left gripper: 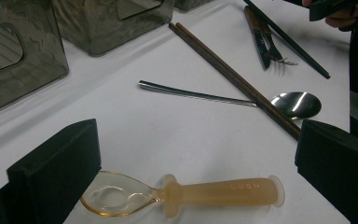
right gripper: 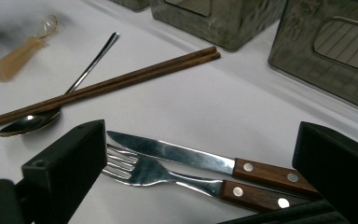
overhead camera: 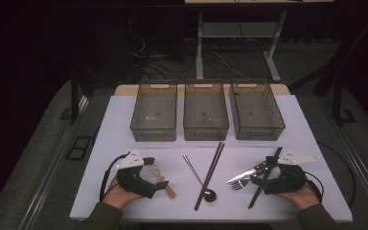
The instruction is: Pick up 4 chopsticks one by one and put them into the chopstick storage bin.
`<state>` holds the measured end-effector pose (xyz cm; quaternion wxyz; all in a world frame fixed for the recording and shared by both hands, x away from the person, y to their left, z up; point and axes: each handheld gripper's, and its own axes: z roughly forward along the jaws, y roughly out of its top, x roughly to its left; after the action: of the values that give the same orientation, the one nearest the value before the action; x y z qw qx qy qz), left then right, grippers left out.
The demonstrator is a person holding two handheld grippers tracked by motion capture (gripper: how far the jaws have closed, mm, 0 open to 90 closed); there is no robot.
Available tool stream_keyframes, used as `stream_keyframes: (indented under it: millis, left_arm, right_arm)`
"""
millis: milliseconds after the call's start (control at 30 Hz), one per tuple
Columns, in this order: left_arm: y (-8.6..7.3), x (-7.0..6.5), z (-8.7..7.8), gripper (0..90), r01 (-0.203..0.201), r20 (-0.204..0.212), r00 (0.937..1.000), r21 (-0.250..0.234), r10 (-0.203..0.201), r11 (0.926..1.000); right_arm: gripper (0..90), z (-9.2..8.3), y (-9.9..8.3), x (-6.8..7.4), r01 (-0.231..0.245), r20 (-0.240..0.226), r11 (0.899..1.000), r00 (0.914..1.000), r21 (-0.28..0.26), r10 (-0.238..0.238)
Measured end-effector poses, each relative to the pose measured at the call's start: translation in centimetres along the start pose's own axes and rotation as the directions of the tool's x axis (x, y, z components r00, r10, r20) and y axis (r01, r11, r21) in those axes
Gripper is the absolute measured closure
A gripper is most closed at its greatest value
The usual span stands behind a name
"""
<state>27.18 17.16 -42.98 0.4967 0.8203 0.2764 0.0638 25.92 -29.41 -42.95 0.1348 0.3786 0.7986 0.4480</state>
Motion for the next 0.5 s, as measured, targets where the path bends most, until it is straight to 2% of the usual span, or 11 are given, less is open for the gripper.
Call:
stream_keyframes:
  millis: [500]
  left_arm:
    - [-0.03,0.08,-0.16,0.0,0.008,0.015,0.9998,-0.015,-0.008,0.9998]
  right_arm:
    - [3.0,-0.25,0.56,-0.95,-0.008,0.040,1.000,0.9992,0.025,0.007]
